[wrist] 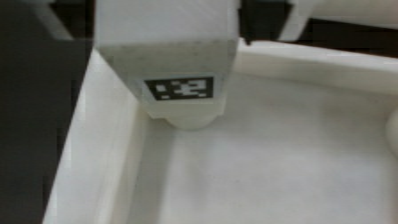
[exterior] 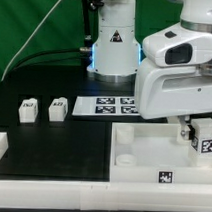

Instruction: Assemble one leg

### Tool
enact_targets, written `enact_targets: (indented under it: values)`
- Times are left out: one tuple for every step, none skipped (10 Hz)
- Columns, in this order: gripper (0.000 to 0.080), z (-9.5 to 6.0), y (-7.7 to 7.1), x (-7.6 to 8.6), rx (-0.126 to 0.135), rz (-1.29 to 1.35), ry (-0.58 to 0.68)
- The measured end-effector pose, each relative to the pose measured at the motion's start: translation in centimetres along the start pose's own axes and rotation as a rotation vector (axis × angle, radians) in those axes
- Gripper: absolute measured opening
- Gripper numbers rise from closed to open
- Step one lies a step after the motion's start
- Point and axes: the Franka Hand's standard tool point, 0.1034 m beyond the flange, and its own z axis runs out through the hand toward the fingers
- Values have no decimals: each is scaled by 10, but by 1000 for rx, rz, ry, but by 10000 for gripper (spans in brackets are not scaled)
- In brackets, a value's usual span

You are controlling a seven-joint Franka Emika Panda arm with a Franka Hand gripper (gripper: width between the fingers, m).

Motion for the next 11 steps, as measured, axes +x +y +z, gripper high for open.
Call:
enact_targets:
  values:
    - [290, 0, 0, 0, 0, 0, 0]
    - [290, 0, 0, 0, 1, 9, 0]
    - [290, 0, 0, 0, 1, 45, 0]
    - [290, 0, 0, 0, 1, 41, 0]
    - [290, 0, -1, 0, 4, 95, 0]
    - [290, 0, -1, 0, 5, 233, 0]
    - [290, 0, -1, 0, 7, 338, 1]
    - [291, 0, 0, 0, 17, 491, 11]
    - [291, 0, -1, -2, 24, 655, 21]
    - [291, 0, -2, -3, 23, 778, 20]
    - [291, 0, -1, -3, 25, 924, 19]
